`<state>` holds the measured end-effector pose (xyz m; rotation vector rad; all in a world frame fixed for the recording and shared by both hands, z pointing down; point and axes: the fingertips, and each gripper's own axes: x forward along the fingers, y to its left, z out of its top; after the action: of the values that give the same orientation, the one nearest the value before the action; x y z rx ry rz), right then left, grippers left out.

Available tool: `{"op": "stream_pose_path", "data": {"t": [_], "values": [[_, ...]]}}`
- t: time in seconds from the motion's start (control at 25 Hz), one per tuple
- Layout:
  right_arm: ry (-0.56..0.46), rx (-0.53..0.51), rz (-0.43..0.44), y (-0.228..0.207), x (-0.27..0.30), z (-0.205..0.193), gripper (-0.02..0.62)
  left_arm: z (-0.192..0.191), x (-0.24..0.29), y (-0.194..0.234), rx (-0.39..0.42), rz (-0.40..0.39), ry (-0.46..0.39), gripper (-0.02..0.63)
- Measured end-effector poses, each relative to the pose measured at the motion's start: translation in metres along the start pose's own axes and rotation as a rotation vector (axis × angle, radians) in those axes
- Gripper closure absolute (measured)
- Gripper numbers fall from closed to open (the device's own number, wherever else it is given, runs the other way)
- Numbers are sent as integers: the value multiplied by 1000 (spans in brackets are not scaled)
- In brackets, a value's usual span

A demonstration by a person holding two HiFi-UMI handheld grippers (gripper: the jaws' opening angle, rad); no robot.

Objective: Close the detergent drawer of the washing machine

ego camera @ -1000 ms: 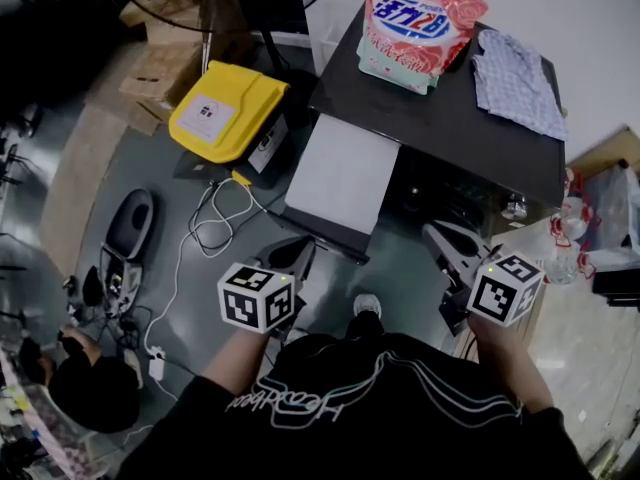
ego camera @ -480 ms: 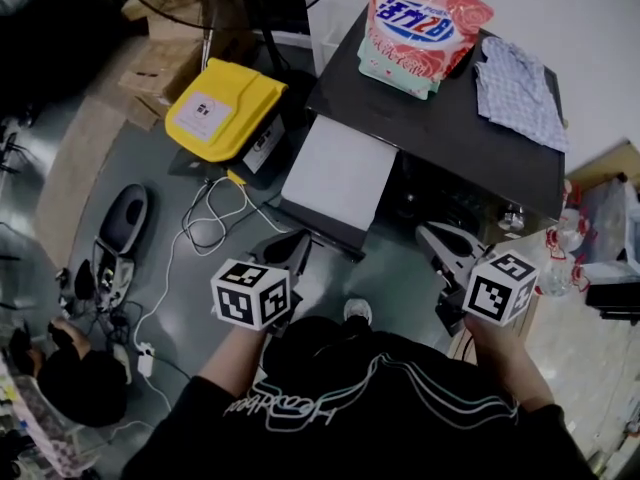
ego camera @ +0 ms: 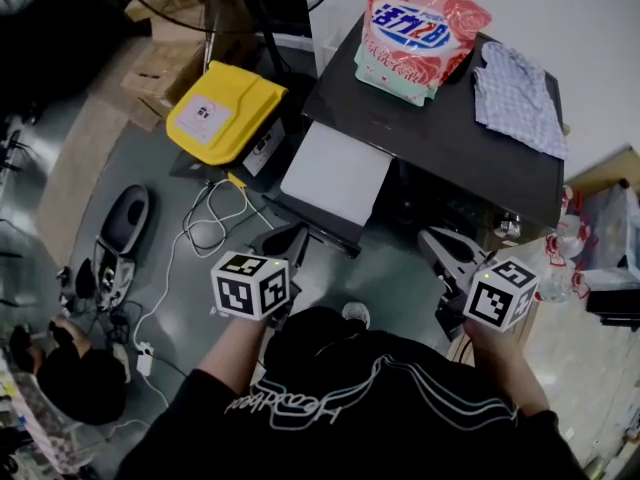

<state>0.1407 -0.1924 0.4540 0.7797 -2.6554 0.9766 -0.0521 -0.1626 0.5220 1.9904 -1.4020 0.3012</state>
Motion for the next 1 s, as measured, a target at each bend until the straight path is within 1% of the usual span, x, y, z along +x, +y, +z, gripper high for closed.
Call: {"op": "stream_pose_path", "data": {"t": [0.2, 0.52, 1.0], "values": [[-24, 1, 2, 0, -7, 6, 569, 4, 4, -2, 7, 14, 13, 584], [-56, 1, 10, 1, -10, 14, 569, 13, 15, -3, 15, 7, 9, 584], [-91, 22, -21, -15, -25, 25, 569, 32, 38, -2, 18, 16, 2, 584]]}}
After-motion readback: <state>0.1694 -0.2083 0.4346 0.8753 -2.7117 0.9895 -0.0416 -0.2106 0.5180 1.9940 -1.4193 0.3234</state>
